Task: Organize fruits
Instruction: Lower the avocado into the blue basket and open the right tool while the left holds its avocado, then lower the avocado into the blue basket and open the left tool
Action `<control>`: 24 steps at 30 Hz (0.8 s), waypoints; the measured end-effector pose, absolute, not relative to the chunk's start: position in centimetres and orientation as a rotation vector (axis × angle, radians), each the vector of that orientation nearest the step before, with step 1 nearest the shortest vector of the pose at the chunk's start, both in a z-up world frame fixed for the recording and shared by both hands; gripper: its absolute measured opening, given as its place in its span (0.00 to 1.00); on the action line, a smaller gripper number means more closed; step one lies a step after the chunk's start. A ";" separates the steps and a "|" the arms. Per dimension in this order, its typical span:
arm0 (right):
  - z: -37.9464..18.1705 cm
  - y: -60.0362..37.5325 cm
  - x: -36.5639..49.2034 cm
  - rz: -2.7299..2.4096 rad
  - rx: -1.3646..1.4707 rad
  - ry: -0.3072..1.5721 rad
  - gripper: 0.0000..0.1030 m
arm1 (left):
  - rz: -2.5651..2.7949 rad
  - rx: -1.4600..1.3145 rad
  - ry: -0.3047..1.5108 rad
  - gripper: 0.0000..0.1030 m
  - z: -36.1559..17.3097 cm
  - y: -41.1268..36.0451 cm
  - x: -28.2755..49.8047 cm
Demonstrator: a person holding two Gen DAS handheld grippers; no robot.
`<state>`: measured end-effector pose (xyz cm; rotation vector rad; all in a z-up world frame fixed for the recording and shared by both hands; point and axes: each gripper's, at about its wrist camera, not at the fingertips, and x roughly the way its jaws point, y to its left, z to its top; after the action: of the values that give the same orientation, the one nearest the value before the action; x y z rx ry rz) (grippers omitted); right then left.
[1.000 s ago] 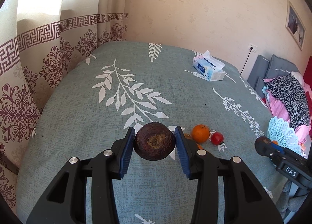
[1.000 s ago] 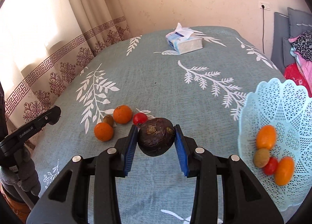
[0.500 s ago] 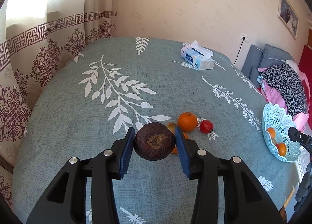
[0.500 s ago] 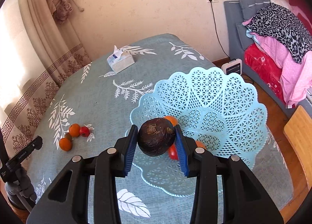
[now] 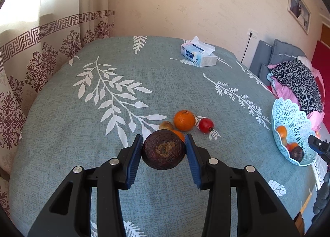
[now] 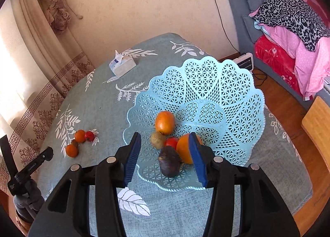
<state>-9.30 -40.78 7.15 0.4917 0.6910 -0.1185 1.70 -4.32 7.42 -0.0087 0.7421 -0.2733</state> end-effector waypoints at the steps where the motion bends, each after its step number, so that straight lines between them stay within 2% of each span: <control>1: 7.2 -40.9 -9.4 -0.120 0.496 0.686 0.48 | -0.282 -0.008 0.745 0.41 7.4 -4.6 1.7; 13: 7.0 -42.0 -9.8 -0.159 0.489 0.655 0.48 | -0.408 0.077 0.732 0.41 8.4 -10.5 0.0; 17: 7.4 -42.5 -10.5 -0.217 0.452 0.613 0.54 | -0.465 0.109 0.726 0.41 8.4 -13.3 -0.3; 24: 7.4 -43.1 -10.9 -0.232 0.458 0.590 0.54 | -0.566 0.176 0.737 0.41 7.3 -18.7 -0.9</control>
<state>-10.91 -43.10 7.43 0.4579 0.5903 -0.2323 -0.92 -18.68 7.35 0.1758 0.7368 -0.5662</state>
